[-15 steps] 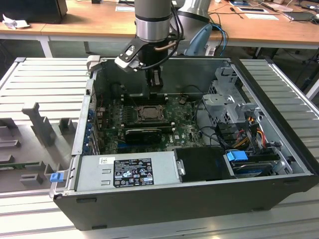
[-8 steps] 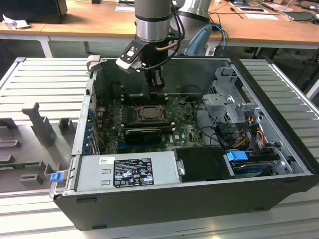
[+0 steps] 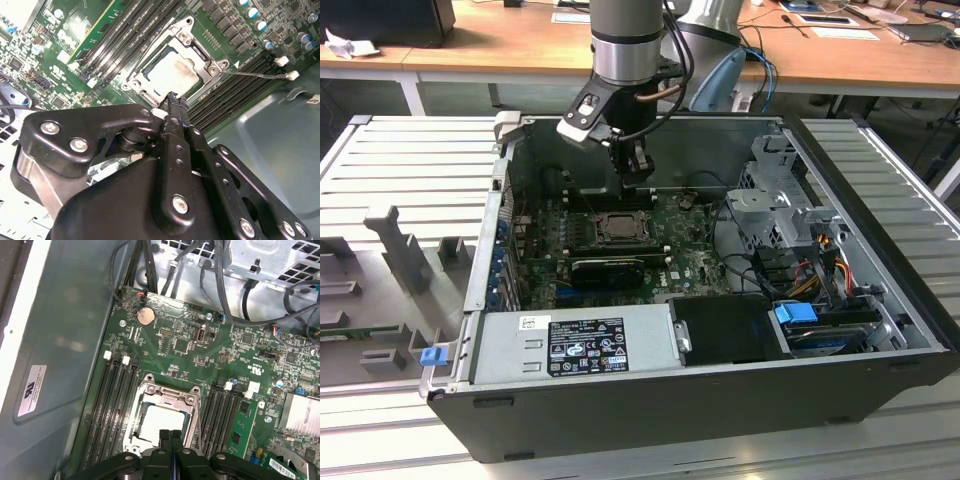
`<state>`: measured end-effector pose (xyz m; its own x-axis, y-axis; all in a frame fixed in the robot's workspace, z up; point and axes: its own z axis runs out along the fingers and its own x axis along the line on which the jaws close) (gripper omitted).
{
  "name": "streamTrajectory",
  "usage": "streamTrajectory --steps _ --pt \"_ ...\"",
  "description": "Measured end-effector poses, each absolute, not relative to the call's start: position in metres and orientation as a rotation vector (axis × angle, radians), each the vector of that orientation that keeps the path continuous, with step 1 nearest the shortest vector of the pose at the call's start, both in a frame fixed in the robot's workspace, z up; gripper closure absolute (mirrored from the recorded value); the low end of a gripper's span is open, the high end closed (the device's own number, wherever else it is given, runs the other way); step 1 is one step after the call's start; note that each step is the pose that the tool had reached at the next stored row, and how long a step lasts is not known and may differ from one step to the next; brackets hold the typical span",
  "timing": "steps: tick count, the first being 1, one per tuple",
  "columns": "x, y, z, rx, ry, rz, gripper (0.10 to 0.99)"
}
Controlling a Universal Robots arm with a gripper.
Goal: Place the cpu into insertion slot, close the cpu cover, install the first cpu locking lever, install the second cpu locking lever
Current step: 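Install the first cpu locking lever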
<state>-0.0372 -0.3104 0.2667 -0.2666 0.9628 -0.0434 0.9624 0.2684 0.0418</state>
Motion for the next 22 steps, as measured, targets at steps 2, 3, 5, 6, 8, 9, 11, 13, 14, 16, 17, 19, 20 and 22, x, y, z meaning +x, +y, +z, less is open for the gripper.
streamTrajectory --steps 2,3,5,6,8,9,11,13,14,16,17,19,20,22 --pt "-0.0372 -0.3104 0.2667 1.848 2.466 0.011 0.980" --pt "-0.0372 -0.3104 0.2667 1.839 2.473 0.012 0.980" --pt "-0.0372 -0.3104 0.2667 1.822 2.486 0.012 0.980" --pt "-0.0372 -0.3104 0.2667 1.808 2.496 0.013 0.980" --pt "-0.0372 -0.3105 0.2667 1.789 2.509 0.014 0.980" --pt "-0.0372 -0.3105 0.2667 1.777 2.518 0.014 0.980" --pt "-0.0372 -0.3105 0.2667 1.754 2.534 0.015 0.980" --pt "-0.0372 -0.3105 0.2667 1.734 2.548 0.016 0.980" --pt "-0.0372 -0.3105 0.2667 1.722 2.556 0.016 0.980" --pt "-0.0372 -0.3105 0.2667 1.695 2.574 0.017 0.980" --pt "-0.0372 -0.3105 0.2667 1.684 2.582 0.017 0.980" --pt "-0.0372 -0.3105 0.2667 1.647 2.605 0.019 0.980" --pt "-0.0372 -0.3105 0.2667 1.626 2.619 0.019 0.980" --pt "-0.0372 -0.3105 0.2666 1.554 2.662 0.022 0.980"
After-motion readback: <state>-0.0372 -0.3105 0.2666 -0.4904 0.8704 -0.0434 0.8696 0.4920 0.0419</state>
